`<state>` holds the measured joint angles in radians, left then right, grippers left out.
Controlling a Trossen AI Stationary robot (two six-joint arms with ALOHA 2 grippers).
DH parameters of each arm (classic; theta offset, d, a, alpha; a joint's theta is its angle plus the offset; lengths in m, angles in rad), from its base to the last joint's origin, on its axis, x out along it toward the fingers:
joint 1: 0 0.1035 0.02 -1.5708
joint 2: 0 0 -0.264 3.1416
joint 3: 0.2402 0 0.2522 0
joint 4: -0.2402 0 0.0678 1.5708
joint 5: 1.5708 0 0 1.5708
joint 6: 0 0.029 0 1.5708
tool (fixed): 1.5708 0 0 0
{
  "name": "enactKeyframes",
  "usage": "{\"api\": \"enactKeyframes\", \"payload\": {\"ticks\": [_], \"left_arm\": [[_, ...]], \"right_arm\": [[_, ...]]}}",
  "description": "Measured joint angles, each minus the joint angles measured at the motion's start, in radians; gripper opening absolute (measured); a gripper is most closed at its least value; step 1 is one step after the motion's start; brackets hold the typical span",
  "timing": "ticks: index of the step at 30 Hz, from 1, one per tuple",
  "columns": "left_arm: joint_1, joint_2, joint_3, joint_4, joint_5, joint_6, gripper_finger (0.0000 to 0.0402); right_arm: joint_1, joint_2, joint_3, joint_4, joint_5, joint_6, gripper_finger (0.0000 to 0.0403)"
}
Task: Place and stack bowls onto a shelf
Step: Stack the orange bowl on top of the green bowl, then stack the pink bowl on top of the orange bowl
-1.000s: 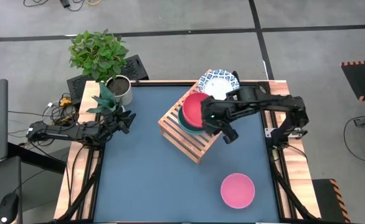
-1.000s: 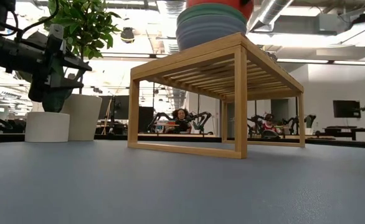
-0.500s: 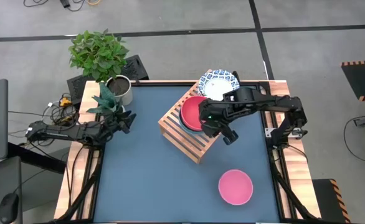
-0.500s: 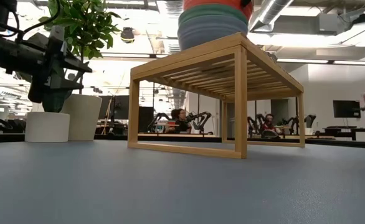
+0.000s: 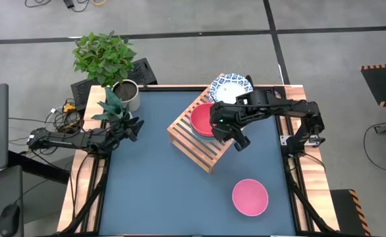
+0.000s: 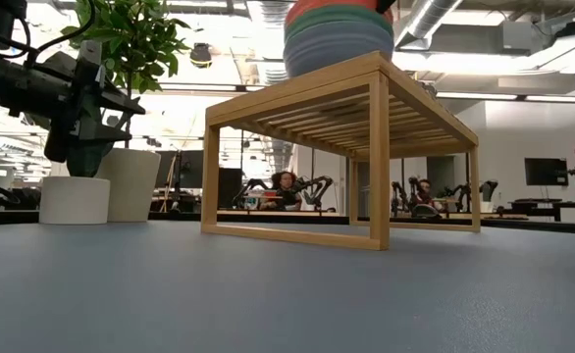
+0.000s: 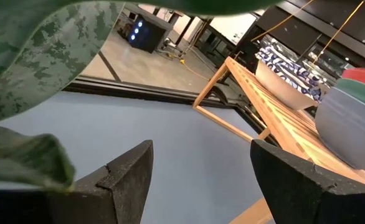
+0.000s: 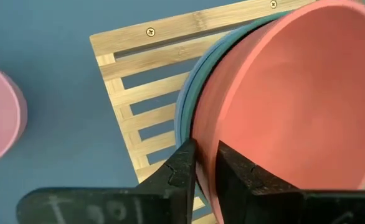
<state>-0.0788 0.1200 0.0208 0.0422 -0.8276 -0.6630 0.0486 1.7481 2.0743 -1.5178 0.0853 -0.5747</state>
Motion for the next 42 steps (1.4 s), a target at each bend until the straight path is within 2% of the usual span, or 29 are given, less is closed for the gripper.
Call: {"api": "enactKeyframes", "payload": {"ticks": [16,24,28,34,38,42], "left_arm": [[0.000,0.000,0.000,0.000,0.000,0.001,0.0253],[0.000,0.000,0.000,0.000,-0.009,0.000,0.0253],[0.000,0.000,0.000,-0.001,-0.016,-0.001,0.0253],[0.000,0.000,0.000,-0.001,-0.016,-0.001,0.0253],[0.000,0.000,0.000,-0.001,-0.014,-0.002,0.0253],[0.000,0.000,0.000,0.000,0.003,-0.002,0.0253]], "right_arm": [[0.003,-0.006,0.003,0.019,0.044,0.039,0.0205],[0.017,-0.009,0.095,0.002,0.044,0.191,0.0220],[0.049,-0.009,0.142,-0.054,0.020,0.306,0.0215],[0.127,-0.014,0.136,-0.051,-0.062,0.647,0.0213],[0.215,-0.014,0.074,-0.052,-0.065,0.853,0.0213],[0.340,-0.014,-0.049,-0.054,-0.056,0.990,0.0212]]}}
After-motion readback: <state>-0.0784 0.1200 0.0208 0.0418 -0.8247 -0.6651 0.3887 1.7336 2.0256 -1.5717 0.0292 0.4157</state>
